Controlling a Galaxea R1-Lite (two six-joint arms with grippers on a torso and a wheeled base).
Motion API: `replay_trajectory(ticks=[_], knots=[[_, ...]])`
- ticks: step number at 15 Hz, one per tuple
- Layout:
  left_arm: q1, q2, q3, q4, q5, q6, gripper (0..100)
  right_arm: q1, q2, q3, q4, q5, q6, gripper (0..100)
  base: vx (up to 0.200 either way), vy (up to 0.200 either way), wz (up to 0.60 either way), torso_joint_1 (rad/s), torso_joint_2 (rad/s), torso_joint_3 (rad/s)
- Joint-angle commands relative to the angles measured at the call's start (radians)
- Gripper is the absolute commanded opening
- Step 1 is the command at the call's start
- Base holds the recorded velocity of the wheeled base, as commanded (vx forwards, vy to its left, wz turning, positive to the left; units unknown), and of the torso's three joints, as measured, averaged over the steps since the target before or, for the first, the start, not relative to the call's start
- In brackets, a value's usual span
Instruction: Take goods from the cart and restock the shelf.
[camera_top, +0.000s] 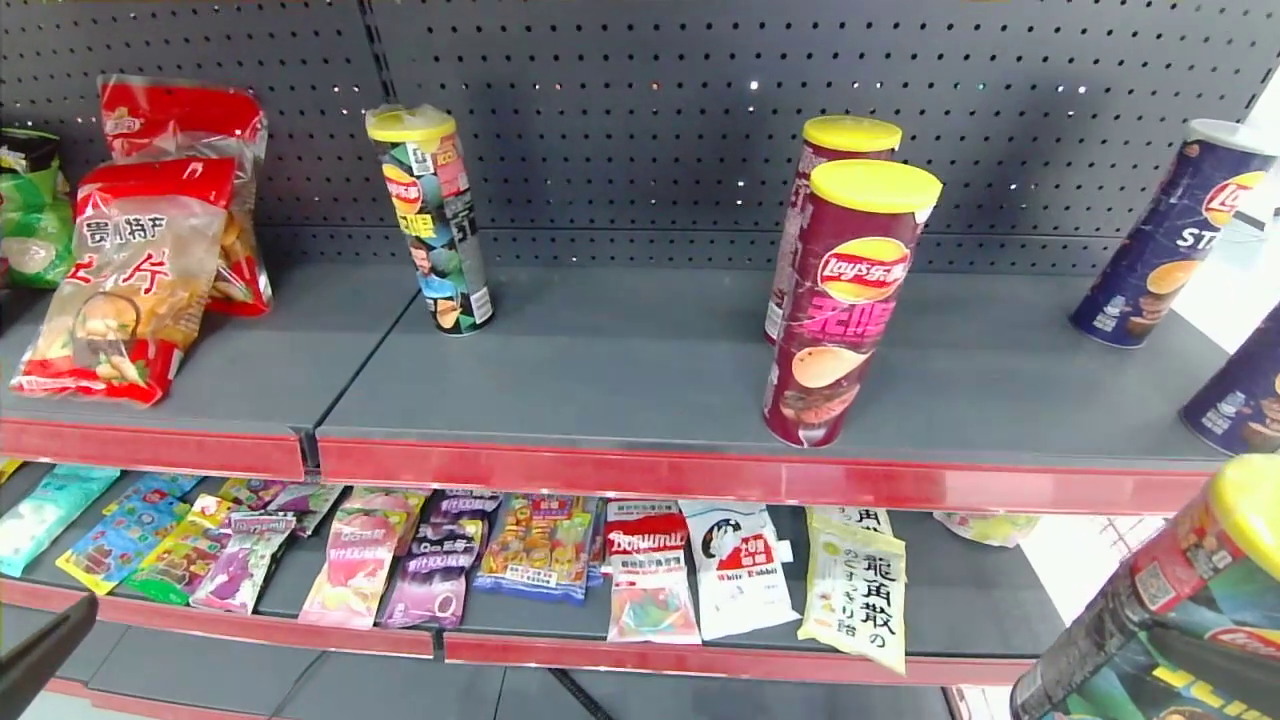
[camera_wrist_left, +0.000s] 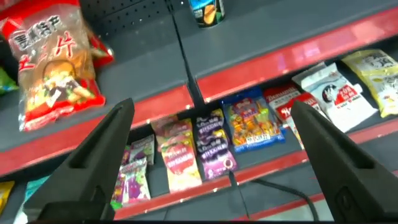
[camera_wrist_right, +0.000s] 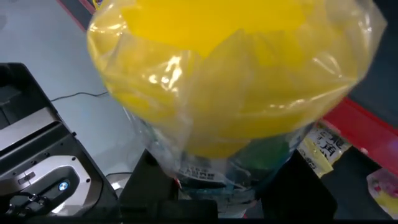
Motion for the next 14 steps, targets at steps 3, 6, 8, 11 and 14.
replay_trajectory(ticks=[3,6,8,11,14], knots=[[0.0,-0.005,-0.001,-0.001,-0.002,0.0,100,0.001,-0.003,0.002,0.002,0.001,-0.001,0,0.0,0.2,0.0,0.007,0.01,-0.002],[0.0,-0.014,-0.001,-0.001,-0.002,0.0,100,0.001,-0.006,0.005,0.0,0.001,-0.001,0,0.0,0.2,0.0,-0.007,0.0,0.005],[0.0,-0.014,-0.001,-0.001,-0.002,0.0,100,0.001,-0.006,0.007,0.0,0.001,-0.001,0,0.0,0.2,0.0,0.007,0.01,-0.002],[0.0,-0.014,-0.001,-0.001,-0.002,0.0,100,0.002,-0.006,0.002,0.0,0.002,-0.001,0,0.0,0.2,0.0,-0.001,0.0,-0.001],[0.0,-0.016,-0.001,-0.001,-0.002,0.0,100,0.033,-0.006,-0.001,0.0,0.007,-0.001,0,0.0,0.2,0.0,-0.001,0.0,0.007]])
